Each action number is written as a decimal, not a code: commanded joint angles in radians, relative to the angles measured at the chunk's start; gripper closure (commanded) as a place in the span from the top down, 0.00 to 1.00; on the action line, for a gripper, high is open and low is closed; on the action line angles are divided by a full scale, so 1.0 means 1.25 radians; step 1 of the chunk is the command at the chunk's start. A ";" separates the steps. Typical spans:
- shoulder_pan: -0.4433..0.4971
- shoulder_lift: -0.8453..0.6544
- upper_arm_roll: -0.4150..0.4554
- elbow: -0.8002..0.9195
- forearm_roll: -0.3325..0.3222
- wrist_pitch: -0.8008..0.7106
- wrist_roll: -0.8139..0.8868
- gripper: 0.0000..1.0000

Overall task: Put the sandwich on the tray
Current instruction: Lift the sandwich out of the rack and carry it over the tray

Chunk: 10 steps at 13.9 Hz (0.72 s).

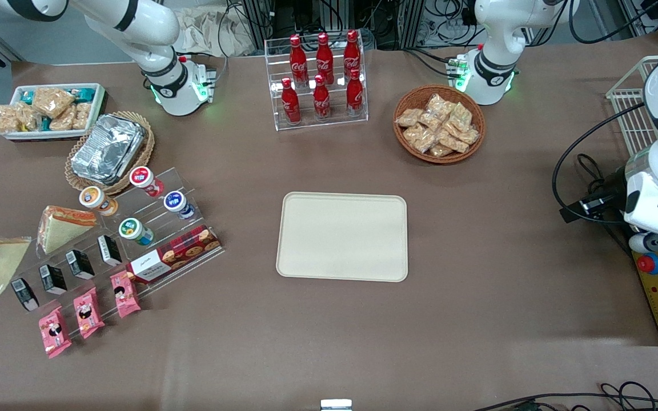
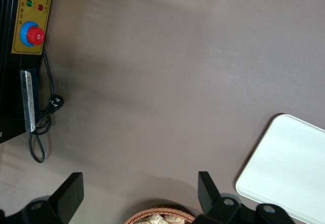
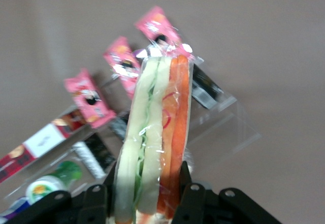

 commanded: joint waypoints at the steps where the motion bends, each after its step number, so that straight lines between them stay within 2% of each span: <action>1: 0.098 -0.025 -0.003 0.016 -0.029 -0.024 -0.079 0.48; 4: 0.213 -0.045 -0.003 0.015 -0.029 -0.024 -0.133 0.48; 7: 0.368 -0.044 0.001 0.017 -0.035 -0.014 -0.137 0.48; 10: 0.468 -0.036 0.001 0.023 -0.036 0.015 -0.137 0.48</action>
